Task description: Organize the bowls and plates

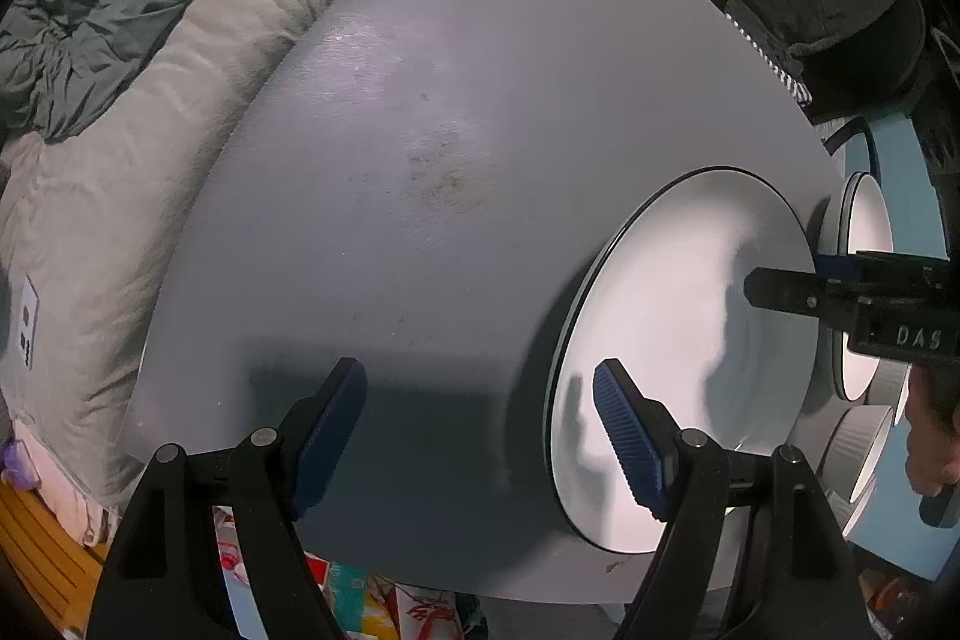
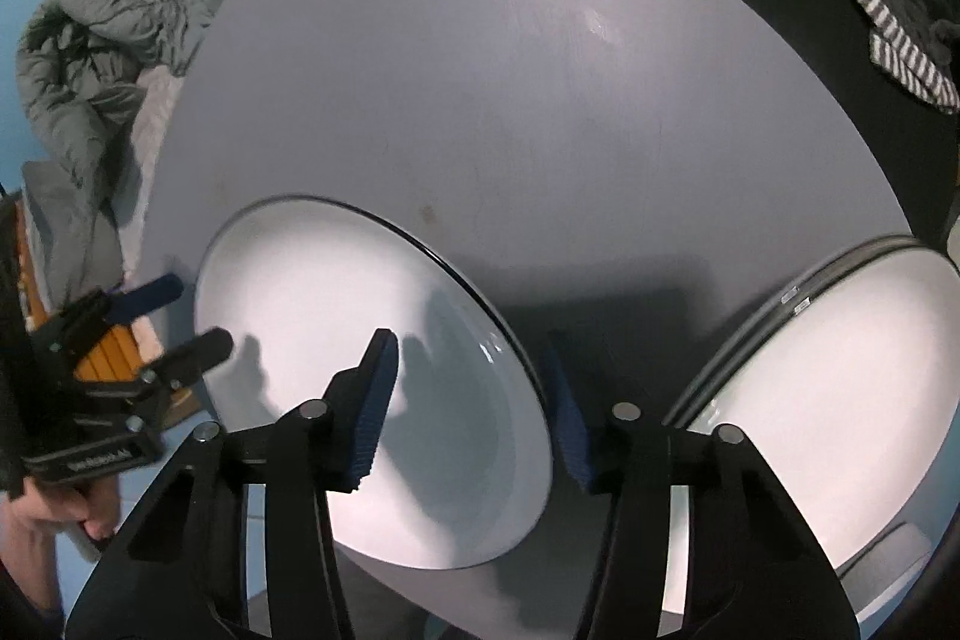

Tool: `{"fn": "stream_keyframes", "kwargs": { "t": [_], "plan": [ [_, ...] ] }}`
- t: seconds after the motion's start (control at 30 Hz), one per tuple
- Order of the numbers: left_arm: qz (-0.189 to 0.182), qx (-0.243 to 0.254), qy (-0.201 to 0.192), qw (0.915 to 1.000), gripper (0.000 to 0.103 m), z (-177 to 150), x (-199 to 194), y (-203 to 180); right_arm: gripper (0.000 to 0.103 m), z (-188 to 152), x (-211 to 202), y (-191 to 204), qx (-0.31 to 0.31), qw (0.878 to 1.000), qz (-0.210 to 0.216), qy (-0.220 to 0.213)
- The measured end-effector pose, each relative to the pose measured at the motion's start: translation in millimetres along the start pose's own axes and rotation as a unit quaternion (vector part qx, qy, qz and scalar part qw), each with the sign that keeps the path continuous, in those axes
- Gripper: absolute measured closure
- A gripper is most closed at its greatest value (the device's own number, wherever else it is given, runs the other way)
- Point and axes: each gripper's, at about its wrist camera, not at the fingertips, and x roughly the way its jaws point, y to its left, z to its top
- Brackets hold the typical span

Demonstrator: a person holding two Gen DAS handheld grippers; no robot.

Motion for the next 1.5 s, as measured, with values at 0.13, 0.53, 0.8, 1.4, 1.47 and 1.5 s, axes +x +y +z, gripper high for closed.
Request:
{"fn": "stream_keyframes", "kwargs": {
  "t": [0.13, 0.53, 0.8, 1.4, 1.47, 1.5],
  "plan": [
    [-0.001, 0.001, 0.006, 1.0, 0.024, 0.4, 5.6, -3.1, 0.06, -5.4, -1.2, -2.2, -0.001, 1.0, -0.008, -0.005],
    [0.004, 0.05, 0.013, 0.9986, 0.024, -1.4, 6.6, -17.8, 0.074, -30.3, -4.3, -17.4, 0.044, 0.999, -0.008, -0.02],
    [-0.001, 0.069, 0.031, 0.9972, 0.024, -0.8, 12.8, -16.1, 0.076, -60.0, -1.9, -19.3, 0.097, 0.994, 0.018, -0.043],
    [-0.007, 0.088, 0.032, 0.9956, 0.071, -1.9, 11.7, -17.9, 0.079, -95.4, 2.9, -39.8, 0.164, 0.979, 0.09, -0.078],
    [-0.025, 0.078, 0.043, 0.9957, 0.079, -3.0, 13.7, -17.3, 0.079, -95.8, 4.0, -41.8, 0.165, 0.978, 0.098, -0.077],
    [-0.023, 0.073, 0.039, 0.9963, 0.079, -2.7, 13.3, -16.8, 0.079, -94.8, 4.8, -42.1, 0.165, 0.978, 0.102, -0.076]
  ]
}}
